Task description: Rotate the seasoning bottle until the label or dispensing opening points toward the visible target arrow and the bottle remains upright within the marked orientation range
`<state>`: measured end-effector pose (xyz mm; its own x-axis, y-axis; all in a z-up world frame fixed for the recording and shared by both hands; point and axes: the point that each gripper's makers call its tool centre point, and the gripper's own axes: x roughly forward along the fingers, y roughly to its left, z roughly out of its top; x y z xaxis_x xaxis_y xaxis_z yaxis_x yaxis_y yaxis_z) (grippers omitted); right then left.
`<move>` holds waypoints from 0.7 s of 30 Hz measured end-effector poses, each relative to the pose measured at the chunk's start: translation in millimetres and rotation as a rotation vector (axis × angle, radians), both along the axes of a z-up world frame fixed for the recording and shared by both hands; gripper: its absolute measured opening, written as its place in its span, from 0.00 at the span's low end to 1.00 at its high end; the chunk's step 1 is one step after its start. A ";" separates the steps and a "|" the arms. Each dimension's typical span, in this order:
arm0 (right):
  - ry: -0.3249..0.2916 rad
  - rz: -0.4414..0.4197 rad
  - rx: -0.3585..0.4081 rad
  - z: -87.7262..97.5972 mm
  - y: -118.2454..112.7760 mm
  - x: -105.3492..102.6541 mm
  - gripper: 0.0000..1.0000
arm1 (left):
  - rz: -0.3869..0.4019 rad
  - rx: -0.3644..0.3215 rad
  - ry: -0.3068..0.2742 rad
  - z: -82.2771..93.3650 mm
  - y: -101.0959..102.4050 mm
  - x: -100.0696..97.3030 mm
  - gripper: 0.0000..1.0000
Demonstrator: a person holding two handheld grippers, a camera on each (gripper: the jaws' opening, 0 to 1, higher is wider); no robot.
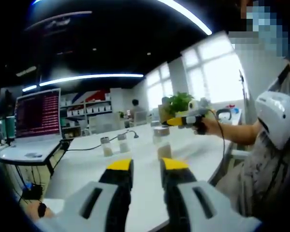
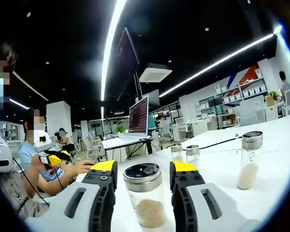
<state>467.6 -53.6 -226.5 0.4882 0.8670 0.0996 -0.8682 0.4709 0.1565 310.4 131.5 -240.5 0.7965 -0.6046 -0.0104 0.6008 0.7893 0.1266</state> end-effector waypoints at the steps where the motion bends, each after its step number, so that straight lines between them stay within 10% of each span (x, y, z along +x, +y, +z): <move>1: -0.002 -0.001 0.000 0.6 -0.8 -2.2 0.44 | 0.002 -0.001 0.000 0.2 0.5 0.0 0.24; 21: -0.038 -0.156 0.045 13.4 -55.3 -22.5 0.30 | 0.006 -0.009 -0.008 2.8 4.0 -2.2 0.24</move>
<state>445.2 -108.9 -213.0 0.6118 0.7752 0.1574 -0.7907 0.5938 0.1488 308.2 135.5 -237.7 0.8002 -0.5997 0.0019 0.5949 0.7941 0.1243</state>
